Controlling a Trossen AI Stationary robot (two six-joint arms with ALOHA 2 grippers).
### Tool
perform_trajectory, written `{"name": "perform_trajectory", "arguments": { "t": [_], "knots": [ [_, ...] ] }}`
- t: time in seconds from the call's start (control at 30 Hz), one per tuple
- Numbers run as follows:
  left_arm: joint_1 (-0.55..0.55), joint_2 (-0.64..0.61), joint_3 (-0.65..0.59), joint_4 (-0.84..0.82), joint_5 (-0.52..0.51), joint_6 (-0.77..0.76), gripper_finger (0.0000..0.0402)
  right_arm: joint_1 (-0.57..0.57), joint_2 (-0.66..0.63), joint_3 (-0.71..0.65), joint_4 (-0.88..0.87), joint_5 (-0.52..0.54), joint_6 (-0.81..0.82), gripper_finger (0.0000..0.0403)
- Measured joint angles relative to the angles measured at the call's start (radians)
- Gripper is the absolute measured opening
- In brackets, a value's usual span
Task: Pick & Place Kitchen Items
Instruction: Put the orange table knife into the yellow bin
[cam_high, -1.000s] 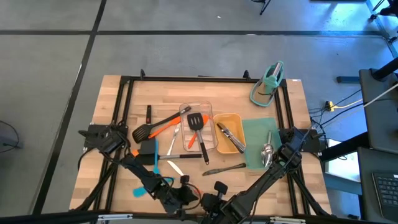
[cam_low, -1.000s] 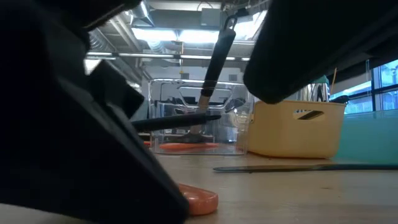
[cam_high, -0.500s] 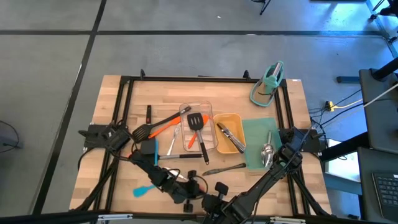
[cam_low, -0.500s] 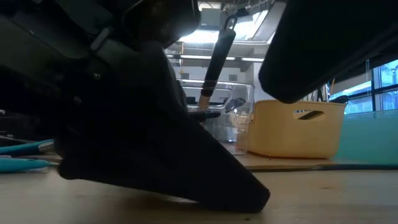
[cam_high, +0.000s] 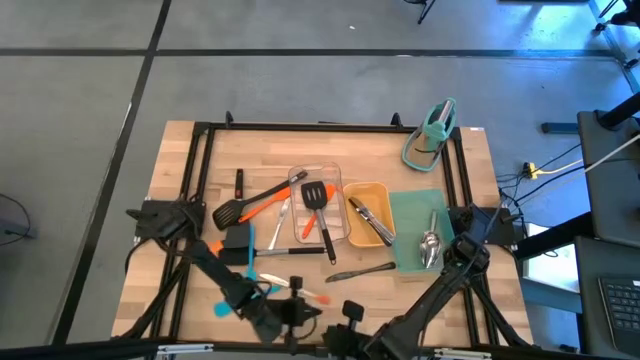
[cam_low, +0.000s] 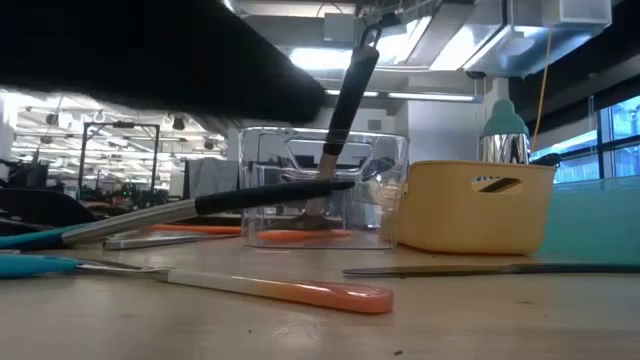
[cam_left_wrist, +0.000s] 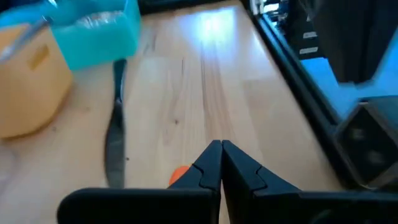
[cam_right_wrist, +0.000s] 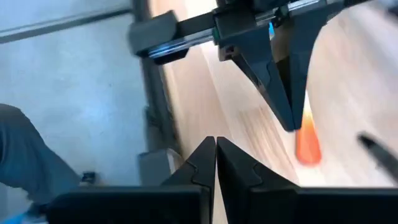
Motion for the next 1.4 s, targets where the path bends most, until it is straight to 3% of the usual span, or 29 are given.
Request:
{"name": "perform_trajectory", "arguments": {
  "t": [0.17, 0.27, 0.4, 0.67, 0.93, 1.07, 1.2, 1.4],
  "knots": [
    [-0.082, -0.067, 0.0, -0.078, -0.096, -0.005, 0.0001, 0.028, -0.001, 0.017, 0.04, 0.118, -0.131, 0.0019],
    [-0.134, -0.077, -0.001, -0.127, -0.129, -0.052, 0.0001, 0.025, -0.001, 0.016, 0.024, 0.14, -0.107, 0.0019],
    [-0.184, -0.079, -0.002, -0.182, -0.169, -0.119, 0.0001, 0.001, -0.001, 0.014, 0.071, 0.032, -0.132, 0.0021],
    [-0.248, -0.08, -0.002, -0.187, -0.108, -0.184, 0.0002, -0.045, -0.001, 0.014, 0.382, -0.259, -0.222, 0.0021],
    [-0.303, -0.08, -0.002, -0.187, -0.15, -0.239, 0.0002, -0.064, -0.001, 0.013, 1.015, -0.643, -0.364, 0.0021],
    [-0.33, -0.08, -0.002, -0.186, -0.189, -0.259, 0.0002, -0.067, 0.0, 0.013, 1.203, -0.634, -0.458, 0.0021],
    [-0.35, -0.08, -0.002, -0.186, -0.224, -0.28, 0.0002, -0.085, -0.001, 0.013, 1.265, -0.517, -0.514, 0.0021],
    [-0.376, -0.082, -0.002, -0.186, -0.261, -0.308, 0.0002, -0.125, 0.0, 0.013, 1.274, -0.675, -0.503, 0.0021]
  ]
}}
